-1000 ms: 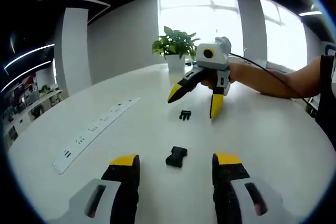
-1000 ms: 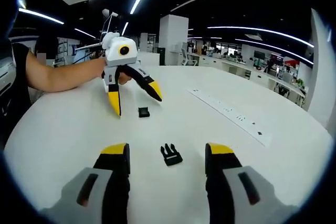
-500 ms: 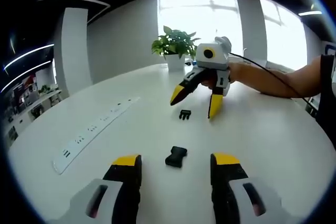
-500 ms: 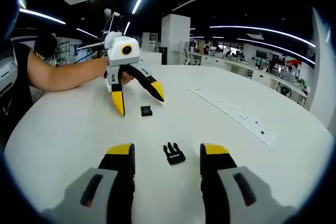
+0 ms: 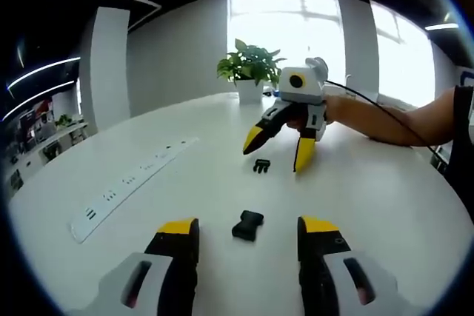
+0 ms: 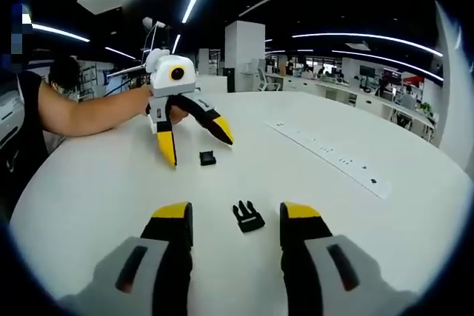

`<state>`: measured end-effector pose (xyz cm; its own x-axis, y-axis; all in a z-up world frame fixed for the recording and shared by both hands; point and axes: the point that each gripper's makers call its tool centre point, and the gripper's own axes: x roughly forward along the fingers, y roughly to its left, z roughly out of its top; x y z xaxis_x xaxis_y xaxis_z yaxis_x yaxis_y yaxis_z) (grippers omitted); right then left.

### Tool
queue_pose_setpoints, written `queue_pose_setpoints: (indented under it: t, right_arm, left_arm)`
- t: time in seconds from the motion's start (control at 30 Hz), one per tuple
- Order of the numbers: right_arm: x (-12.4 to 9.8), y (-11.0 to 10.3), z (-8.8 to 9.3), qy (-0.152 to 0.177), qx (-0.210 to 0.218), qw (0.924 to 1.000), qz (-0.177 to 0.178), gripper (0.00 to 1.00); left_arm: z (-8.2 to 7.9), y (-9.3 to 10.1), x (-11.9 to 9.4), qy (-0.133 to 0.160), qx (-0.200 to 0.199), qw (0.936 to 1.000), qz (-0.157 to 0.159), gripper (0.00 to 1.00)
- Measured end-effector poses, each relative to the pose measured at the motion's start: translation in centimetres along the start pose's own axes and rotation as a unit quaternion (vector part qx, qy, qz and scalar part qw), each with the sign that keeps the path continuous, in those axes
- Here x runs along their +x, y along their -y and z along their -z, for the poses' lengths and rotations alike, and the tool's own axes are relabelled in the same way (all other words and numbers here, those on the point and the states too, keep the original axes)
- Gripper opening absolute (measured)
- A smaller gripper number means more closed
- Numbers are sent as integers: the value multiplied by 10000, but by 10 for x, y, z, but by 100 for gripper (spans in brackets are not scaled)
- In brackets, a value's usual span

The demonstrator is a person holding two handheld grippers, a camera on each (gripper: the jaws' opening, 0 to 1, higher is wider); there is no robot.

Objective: Snap the two parts of the plastic buckle together until the buckle closes and remains connected.

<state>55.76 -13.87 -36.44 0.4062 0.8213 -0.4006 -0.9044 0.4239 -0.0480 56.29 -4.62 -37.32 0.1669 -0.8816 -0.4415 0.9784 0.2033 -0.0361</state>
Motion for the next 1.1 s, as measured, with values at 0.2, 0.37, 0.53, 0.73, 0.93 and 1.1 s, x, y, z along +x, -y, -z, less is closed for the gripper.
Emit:
queue_pose_setpoints:
  t: [0.2,0.37,0.53,0.73,0.93,1.1]
  right_arm:
    - [-1,1,1,1,-22,10000,-8,43]
    - [-3,1,1,13,-66,10000,21,40]
    - [-3,0,1,18,-98,10000,-2,35]
    - [-3,2,3,14,-72,10000,7,35]
    - [-3,2,3,17,-49,10000,1,34]
    - [-3,3,3,36,-17,10000,4,33]
  left_arm:
    - [0,3,0,65,-5,10000,58,49]
    - [-2,3,1,88,25,9999,61,49]
    - [-2,4,1,98,64,9999,112,46]
    - [-5,6,-2,183,72,9996,183,39]
    - [-6,5,-6,267,121,9994,207,34]
    - [-8,7,-4,323,175,9990,260,31]
